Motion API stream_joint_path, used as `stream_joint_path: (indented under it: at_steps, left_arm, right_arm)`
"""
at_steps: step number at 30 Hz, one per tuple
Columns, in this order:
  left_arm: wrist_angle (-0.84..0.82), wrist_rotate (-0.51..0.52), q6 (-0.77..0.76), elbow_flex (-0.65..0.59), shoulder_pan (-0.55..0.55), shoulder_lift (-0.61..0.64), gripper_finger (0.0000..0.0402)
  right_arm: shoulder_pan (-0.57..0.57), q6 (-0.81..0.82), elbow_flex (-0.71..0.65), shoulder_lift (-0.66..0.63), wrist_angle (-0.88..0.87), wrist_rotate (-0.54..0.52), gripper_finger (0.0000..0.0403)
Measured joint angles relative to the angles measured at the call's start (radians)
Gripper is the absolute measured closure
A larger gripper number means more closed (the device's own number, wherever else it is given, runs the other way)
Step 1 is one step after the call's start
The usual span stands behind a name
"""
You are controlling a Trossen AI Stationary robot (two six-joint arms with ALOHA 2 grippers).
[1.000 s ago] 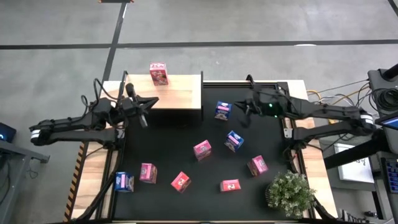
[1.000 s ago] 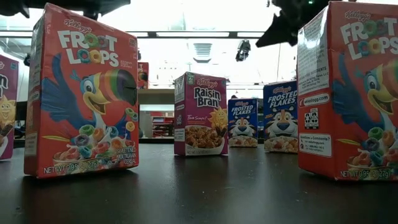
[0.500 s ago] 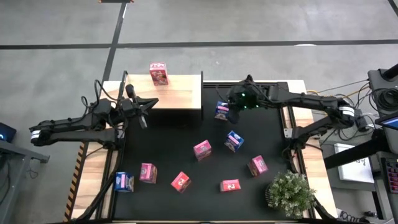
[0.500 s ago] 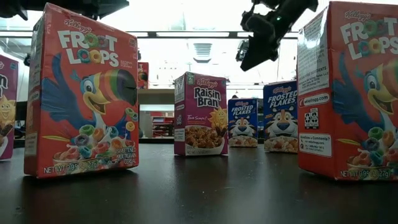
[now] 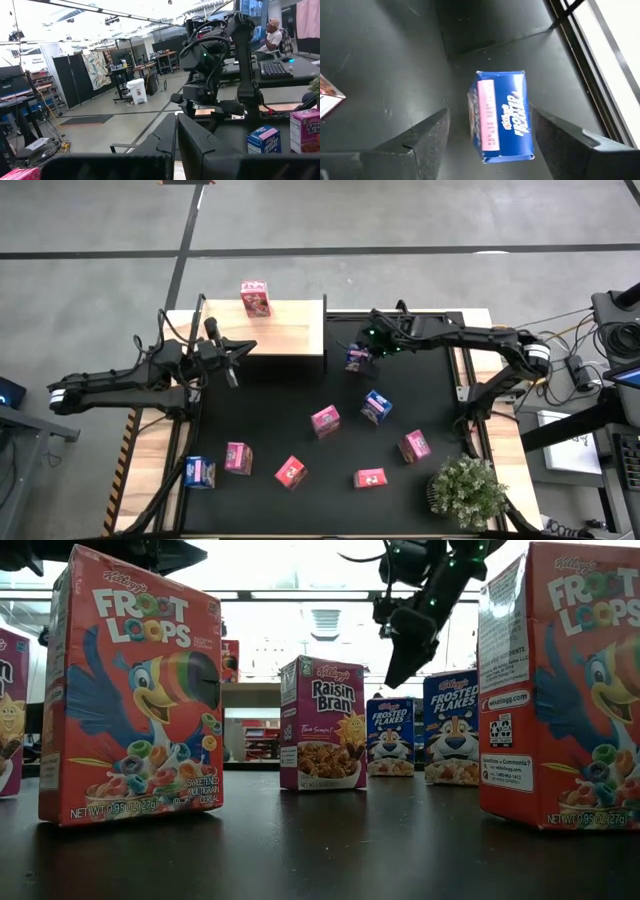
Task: Stack cereal on shelf
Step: Put the top blue cereal box on the shelf
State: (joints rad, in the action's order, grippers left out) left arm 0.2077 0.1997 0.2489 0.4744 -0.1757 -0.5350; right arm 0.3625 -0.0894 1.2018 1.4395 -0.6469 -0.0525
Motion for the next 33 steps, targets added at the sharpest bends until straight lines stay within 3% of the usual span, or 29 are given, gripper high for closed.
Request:
stream_joint_path:
  at_steps: [14, 27, 33]
  left_arm:
    - [-0.006, 0.000, 0.003, 0.000, -0.001, -0.006, 0.0402]
    - [-0.008, 0.000, 0.003, 0.000, -0.001, -0.019, 0.0402]
    - [-0.008, 0.000, 0.003, 0.000, -0.001, -0.020, 0.0402]
  right_arm:
    - [0.044, -0.009, -0.020, 0.065, 0.001, -0.017, 0.0134]
    - [0.044, -0.015, -0.026, 0.076, 0.001, 0.034, 0.0221]
    - [0.044, -0.013, -0.023, 0.074, -0.006, 0.034, 0.0244]
